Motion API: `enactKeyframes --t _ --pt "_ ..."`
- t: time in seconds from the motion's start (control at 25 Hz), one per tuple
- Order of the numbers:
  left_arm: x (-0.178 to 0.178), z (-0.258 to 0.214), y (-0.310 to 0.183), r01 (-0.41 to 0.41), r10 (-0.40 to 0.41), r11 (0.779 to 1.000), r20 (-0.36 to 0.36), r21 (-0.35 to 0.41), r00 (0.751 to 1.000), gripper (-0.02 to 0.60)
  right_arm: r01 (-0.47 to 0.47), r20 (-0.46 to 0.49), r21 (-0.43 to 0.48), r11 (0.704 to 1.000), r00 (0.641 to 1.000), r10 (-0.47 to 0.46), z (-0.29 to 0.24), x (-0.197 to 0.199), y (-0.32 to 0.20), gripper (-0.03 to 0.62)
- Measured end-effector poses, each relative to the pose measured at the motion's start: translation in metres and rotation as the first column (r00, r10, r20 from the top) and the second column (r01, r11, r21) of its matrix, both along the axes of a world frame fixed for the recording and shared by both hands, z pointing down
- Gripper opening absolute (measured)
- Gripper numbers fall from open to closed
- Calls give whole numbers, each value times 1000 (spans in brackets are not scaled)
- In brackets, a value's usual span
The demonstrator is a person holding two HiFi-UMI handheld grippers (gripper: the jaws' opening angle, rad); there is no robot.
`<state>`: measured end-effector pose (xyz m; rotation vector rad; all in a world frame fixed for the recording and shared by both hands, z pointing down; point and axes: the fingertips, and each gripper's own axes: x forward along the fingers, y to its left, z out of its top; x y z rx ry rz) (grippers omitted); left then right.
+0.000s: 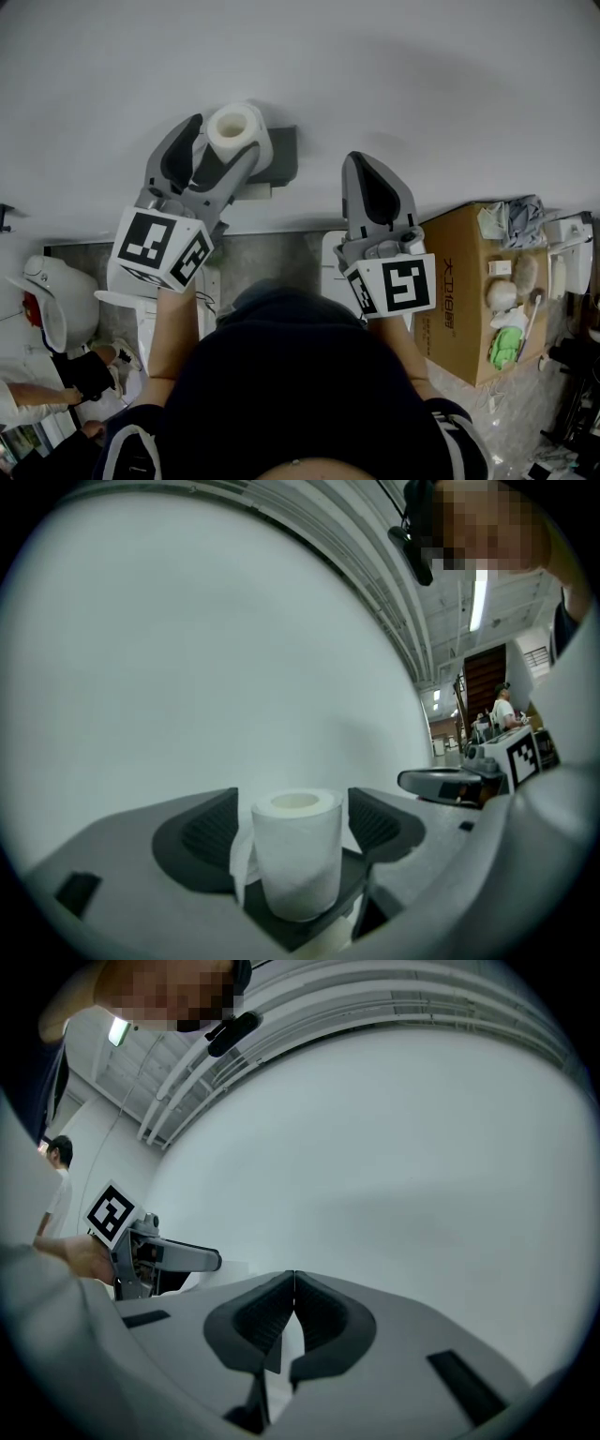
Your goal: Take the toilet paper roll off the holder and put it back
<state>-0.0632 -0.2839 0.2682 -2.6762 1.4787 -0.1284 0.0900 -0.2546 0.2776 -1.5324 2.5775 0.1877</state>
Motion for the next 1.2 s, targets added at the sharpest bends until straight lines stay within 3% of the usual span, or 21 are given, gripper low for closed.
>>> enactKeyframes --t 0.32,0.44,0.6,0.68,1.04,1.2 --pt "-10 -24 16 1 3 999 -80 49 997 319 5 -11 2 1000 1000 -5 -1 -8 5 15" --pt "-18 -35 25 39 -34 995 -47 93 998 215 11 -13 3 1000 1000 -11 -2 -14 6 15" --pt "-36 -40 32 93 -86 991 -76 98 993 47 27 -17 10 1000 1000 -27 -4 -26 9 15" --pt "-47 -38 35 131 -124 987 -75 98 989 2 30 -21 11 999 999 -30 -5 -30 10 15" --pt "-92 -41 48 276 -276 950 -22 147 961 0 -32 -32 21 999 999 33 -16 -32 6 15" --pt "-102 -31 51 301 -304 941 1 157 953 0 -60 -39 28 998 997 61 -22 -30 6 15"
